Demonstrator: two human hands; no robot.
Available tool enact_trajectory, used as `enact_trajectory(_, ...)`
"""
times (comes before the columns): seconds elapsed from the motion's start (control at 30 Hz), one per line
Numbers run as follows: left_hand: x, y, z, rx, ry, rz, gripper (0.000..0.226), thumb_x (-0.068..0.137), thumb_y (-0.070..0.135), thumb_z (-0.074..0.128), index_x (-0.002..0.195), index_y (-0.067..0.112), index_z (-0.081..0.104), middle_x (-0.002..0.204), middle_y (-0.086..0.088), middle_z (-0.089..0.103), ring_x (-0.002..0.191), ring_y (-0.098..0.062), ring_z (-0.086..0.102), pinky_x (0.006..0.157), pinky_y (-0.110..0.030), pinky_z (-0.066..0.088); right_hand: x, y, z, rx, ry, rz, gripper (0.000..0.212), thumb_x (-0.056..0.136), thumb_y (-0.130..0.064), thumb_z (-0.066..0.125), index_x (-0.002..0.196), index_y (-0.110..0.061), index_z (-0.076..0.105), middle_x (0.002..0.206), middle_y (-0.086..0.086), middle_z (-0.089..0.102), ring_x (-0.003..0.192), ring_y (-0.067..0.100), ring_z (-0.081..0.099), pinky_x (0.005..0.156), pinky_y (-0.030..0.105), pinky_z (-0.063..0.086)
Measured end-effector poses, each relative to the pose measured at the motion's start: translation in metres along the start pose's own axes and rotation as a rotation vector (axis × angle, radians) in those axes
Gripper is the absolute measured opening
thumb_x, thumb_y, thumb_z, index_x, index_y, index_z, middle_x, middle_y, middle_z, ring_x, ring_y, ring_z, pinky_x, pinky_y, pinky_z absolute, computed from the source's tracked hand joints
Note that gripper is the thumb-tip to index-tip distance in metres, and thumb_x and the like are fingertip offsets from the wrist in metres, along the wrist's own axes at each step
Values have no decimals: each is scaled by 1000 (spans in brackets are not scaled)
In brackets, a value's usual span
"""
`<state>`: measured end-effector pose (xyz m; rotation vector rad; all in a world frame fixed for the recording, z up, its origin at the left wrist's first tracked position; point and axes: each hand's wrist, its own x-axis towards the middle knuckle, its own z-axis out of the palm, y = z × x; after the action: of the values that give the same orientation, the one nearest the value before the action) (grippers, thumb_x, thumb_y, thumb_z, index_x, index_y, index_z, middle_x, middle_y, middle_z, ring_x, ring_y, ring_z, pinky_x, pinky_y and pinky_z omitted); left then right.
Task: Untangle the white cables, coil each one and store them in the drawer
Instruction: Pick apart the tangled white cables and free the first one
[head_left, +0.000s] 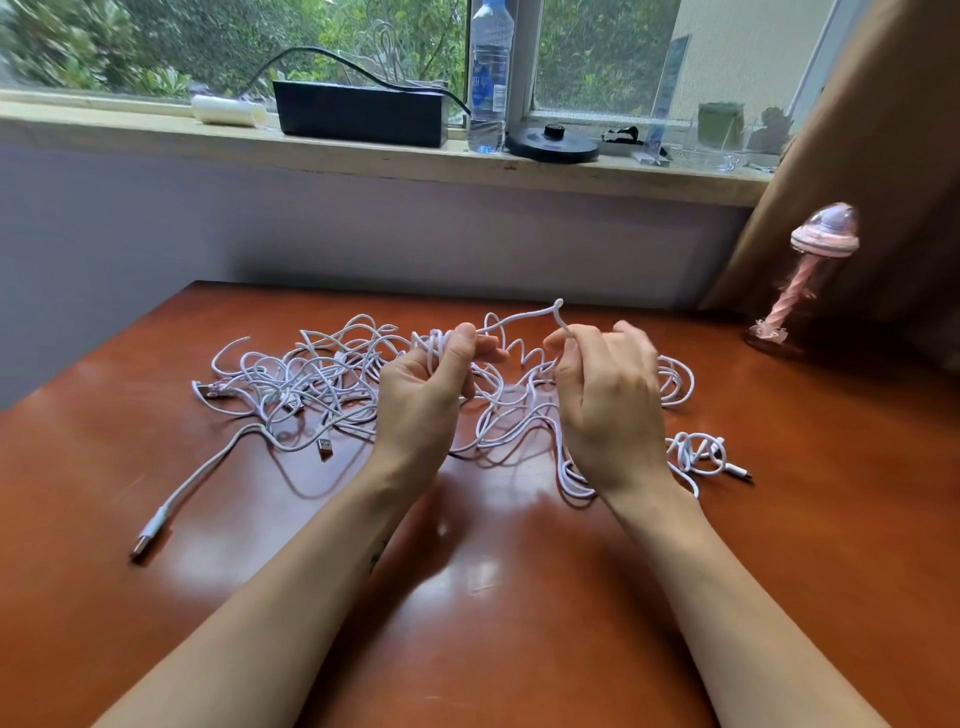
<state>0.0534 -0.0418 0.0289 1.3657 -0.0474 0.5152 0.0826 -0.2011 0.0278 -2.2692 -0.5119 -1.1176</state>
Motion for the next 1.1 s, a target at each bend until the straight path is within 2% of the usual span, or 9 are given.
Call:
enact_trajectory(0.13, -2, -1, 1, 81, -66, 86, 35, 103, 25, 57, 76, 19, 79, 77, -14, 73, 65, -23, 47, 60, -21, 43, -4, -4, 1, 265, -63, 77, 28, 109, -18, 38, 121, -10, 62, 93, -5, 64, 79, 11, 57, 74, 21, 39)
enact_trajectory(0.2, -4, -2, 2, 152, -91, 126, 35, 103, 27, 59, 76, 20, 80, 73, -23, 68, 62, -29, 47, 58, -32, 40, -4, -8, 0, 308, -80, 97, 26, 109, -18, 40, 122, -13, 62, 84, -7, 62, 69, 10, 54, 65, 24, 39)
enact_trajectory(0.3, -3, -10, 0, 241, -119, 207, 30, 101, 27, 61, 83, 11, 79, 71, 1, 74, 64, -12, 63, 64, -25, 48, -4, -14, -2, 405, -121, 187, 21, 108, -18, 44, 124, -10, 56, 88, -14, 63, 78, 5, 61, 64, 18, 42)
enact_trajectory(0.37, -1, -18, -2, 398, -135, 332, 40, 99, 38, 62, 77, 7, 75, 72, 2, 73, 69, -14, 68, 69, -32, 53, -4, -14, 0, 447, -150, 218, 15, 107, -14, 47, 119, -8, 53, 87, -18, 62, 78, -8, 61, 64, 8, 39)
enact_trajectory(0.5, 6, -29, -8, 673, -25, 532, 52, 96, 34, 66, 56, 10, 44, 54, 0, 45, 54, -17, 39, 56, -38, 38, -4, -9, 3, 452, -209, 228, 3, 106, -16, 50, 108, -17, 52, 75, -14, 62, 71, 5, 61, 64, 19, 45)
enact_trajectory(0.67, 9, -31, -8, 490, -61, 296, 56, 95, 48, 58, 69, -1, 64, 61, -8, 64, 61, -30, 61, 64, -47, 48, -6, -7, 5, 438, -215, 215, 5, 104, -19, 53, 105, -18, 58, 73, -7, 64, 67, 13, 61, 64, 37, 49)
enact_trajectory(0.77, 4, -24, -4, 385, -167, 203, 62, 91, 48, 57, 65, -8, 50, 59, -21, 52, 56, -31, 47, 60, -47, 44, -6, -6, 4, 431, -178, 202, 6, 104, -19, 55, 104, -17, 61, 70, -6, 64, 65, 13, 61, 62, 32, 48)
enact_trajectory(0.93, -11, -10, 1, 135, -563, -73, 42, 91, 33, 56, 57, 10, 48, 51, 2, 42, 53, -17, 35, 55, -28, 30, -4, 0, 2, 416, -122, 212, 7, 102, -22, 59, 104, -19, 65, 70, -11, 64, 66, 11, 63, 61, 25, 48)
enact_trajectory(1.1, -16, -5, 4, 0, -704, -170, 44, 92, 26, 57, 56, 2, 51, 49, -3, 42, 54, -21, 35, 58, -29, 31, -5, 5, 4, 400, -133, 252, 8, 102, -22, 60, 103, -17, 67, 77, -17, 66, 73, 8, 64, 66, 29, 51)
